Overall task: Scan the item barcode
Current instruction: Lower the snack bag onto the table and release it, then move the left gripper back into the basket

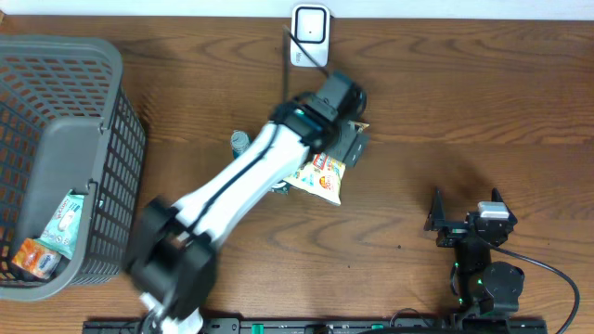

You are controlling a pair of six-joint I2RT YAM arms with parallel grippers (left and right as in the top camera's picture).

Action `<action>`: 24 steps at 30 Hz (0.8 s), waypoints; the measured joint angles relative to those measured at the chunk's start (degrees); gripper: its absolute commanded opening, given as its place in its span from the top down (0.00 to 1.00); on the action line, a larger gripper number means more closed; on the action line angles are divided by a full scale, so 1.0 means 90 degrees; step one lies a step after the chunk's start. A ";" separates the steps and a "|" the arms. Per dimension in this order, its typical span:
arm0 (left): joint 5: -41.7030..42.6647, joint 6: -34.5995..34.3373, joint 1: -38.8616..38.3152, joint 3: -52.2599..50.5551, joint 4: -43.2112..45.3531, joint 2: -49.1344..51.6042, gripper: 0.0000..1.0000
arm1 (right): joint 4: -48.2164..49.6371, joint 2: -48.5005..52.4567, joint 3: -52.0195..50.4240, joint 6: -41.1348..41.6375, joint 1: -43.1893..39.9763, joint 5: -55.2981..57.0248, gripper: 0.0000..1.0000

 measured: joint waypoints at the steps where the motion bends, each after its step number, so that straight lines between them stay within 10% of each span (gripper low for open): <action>1: -0.0143 0.0010 0.0012 0.0160 0.0005 -0.0347 0.02 | 0.0000 0.0000 0.0000 0.0000 0.0000 0.0000 0.01; 13: -0.2414 -0.0435 0.2191 0.0573 -0.1078 -0.2977 0.02 | 0.0000 0.0000 0.0000 0.0000 0.0000 0.0000 0.01; 24: -0.2764 -0.5328 0.6669 0.0534 -0.3432 -0.3019 0.02 | -0.0002 0.0000 0.0000 0.0000 -0.0002 0.0000 0.01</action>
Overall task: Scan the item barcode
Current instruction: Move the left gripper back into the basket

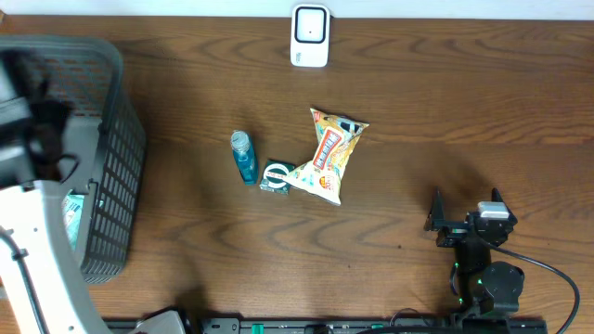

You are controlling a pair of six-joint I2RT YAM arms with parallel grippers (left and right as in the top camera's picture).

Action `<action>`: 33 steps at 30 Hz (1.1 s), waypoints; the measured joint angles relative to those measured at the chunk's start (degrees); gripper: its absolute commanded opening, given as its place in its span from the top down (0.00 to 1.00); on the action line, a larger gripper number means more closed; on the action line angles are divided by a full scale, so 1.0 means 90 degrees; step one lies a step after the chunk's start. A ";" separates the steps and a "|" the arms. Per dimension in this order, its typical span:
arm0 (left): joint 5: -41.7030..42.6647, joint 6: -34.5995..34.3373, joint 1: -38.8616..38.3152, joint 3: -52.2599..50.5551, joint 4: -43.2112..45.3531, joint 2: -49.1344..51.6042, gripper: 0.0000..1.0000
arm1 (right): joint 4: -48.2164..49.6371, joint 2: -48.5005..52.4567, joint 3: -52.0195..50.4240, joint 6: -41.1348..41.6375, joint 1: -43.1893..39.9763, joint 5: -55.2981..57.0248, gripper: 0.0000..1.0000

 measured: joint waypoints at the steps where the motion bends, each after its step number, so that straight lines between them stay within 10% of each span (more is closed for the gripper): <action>1: -0.0012 -0.0602 0.0311 -0.0005 -0.0231 0.0000 0.02 | 0.0002 0.0000 0.0000 0.0000 0.0002 0.0002 0.01; 9: -0.0027 -0.2871 0.1452 -0.0180 -0.0619 0.0381 0.02 | 0.0002 0.0000 0.0000 0.0000 0.0002 0.0000 0.01; 33: 0.0636 -0.4529 0.1576 -0.0544 -0.0860 0.3616 0.02 | 0.0002 0.0000 0.0000 0.0000 0.0000 0.0000 0.01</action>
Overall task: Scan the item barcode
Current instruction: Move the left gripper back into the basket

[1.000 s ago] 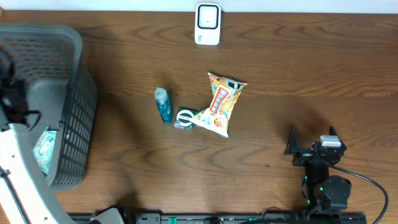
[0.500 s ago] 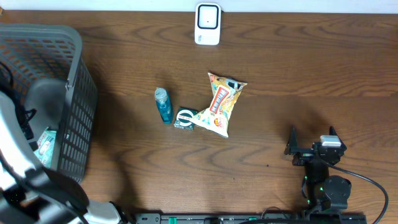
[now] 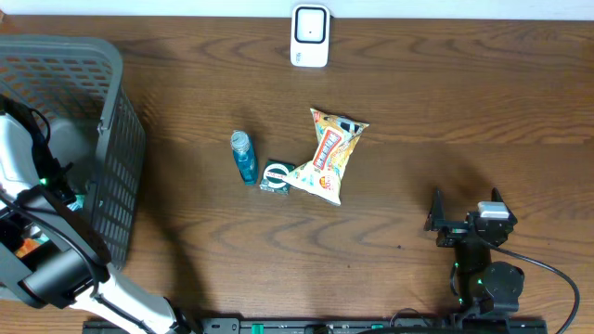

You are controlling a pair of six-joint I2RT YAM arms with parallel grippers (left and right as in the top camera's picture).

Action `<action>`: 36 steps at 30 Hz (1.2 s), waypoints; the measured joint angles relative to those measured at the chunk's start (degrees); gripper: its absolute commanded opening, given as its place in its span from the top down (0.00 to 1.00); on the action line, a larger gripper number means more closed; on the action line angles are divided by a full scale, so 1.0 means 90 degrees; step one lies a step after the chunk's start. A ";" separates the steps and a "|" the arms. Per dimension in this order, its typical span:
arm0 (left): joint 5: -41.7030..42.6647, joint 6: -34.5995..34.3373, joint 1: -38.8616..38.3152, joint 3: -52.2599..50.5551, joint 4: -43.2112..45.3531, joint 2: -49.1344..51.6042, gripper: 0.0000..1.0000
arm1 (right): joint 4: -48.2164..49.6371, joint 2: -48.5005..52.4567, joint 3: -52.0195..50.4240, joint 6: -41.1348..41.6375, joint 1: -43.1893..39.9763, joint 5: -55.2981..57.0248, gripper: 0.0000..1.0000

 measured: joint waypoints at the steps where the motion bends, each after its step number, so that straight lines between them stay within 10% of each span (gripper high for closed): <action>1: 0.0010 -0.0061 0.0000 -0.0027 0.0136 0.0000 0.02 | 0.0000 0.0000 0.0000 0.0000 0.0002 0.0000 0.01; 16: 0.0029 -0.0340 0.0000 -0.1683 0.2232 0.0000 0.02 | 0.0000 0.0000 0.0000 0.0000 0.0002 0.0000 0.01; 25: -0.0141 0.0044 0.0000 -0.1894 0.2455 -0.0029 0.64 | -0.0002 0.0000 0.0000 0.0000 0.0000 0.0000 0.01; 36: -0.0039 0.1316 0.0000 -0.1902 0.2431 -0.0262 0.70 | 0.0000 0.0000 0.0000 0.0000 0.0002 0.0000 0.01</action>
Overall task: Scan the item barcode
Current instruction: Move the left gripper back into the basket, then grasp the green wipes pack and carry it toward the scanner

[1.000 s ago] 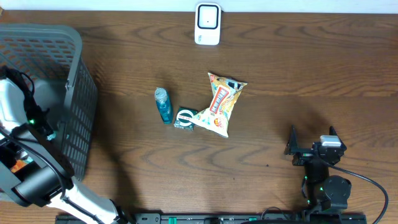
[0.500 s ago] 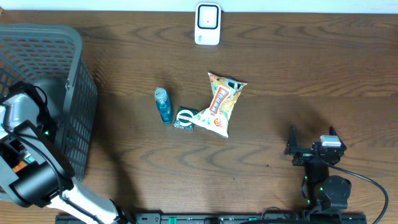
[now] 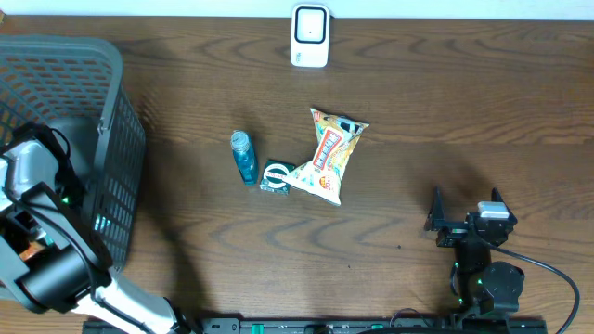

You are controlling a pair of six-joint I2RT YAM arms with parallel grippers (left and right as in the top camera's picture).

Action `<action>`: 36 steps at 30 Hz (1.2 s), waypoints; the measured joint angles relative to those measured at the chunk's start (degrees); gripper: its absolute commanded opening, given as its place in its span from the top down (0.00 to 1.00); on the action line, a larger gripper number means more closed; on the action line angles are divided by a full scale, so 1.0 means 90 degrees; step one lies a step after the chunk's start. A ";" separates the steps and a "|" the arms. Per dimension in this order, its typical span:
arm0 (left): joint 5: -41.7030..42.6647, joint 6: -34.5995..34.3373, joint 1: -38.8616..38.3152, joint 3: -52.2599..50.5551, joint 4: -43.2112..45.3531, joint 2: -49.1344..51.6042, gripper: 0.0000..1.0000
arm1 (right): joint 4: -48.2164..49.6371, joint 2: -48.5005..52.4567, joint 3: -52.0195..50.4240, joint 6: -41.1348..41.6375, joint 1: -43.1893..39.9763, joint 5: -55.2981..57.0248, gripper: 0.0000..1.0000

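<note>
A white barcode scanner [image 3: 309,35] stands at the table's far edge. On the table's middle lie a chips bag [image 3: 329,153], a small green packet [image 3: 276,176] and a blue bottle [image 3: 244,156]. My left arm [image 3: 42,232] reaches down into the grey basket [image 3: 93,102] at the left, and its gripper is hidden under the arm. A bit of an orange item [image 3: 32,249] peeks out beside the arm. My right gripper [image 3: 466,209] rests at the near right, its fingers apart and nothing between them.
The basket's tall mesh wall [image 3: 121,176] stands between the left arm and the items on the table. The scanner's face points toward the table's middle.
The left arm has shifted slightly inside the basket, its wrist now a little further right and deeper. The items on the table and the right arm have not moved.
The left arm was stretched across the table over the chips bag, near the scanner. Then it was back at the basket, with the bag lying on the table beside the green packet and bottle. Since then it has been reaching down inside the basket.
</note>
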 measured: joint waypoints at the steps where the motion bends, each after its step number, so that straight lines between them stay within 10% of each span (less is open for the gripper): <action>1: 0.0032 0.0148 0.0000 0.0012 -0.0002 -0.0134 0.70 | 0.0000 0.0000 0.0000 0.0000 -0.0002 0.0000 0.01; 11: 0.0403 0.1297 0.0000 0.0916 0.0204 -0.2863 0.70 | -0.0002 0.0000 0.0000 0.0000 -0.0002 0.0000 0.01; 19: 0.2392 0.2380 -0.0534 0.0964 0.1392 -0.4962 0.70 | 0.0000 0.0000 0.0000 0.0000 -0.0002 0.0000 0.01; 36: 0.3475 0.5569 -0.6839 0.0964 0.2084 -0.4141 0.69 | 0.0000 0.0000 0.0000 0.0000 0.0000 0.0000 0.01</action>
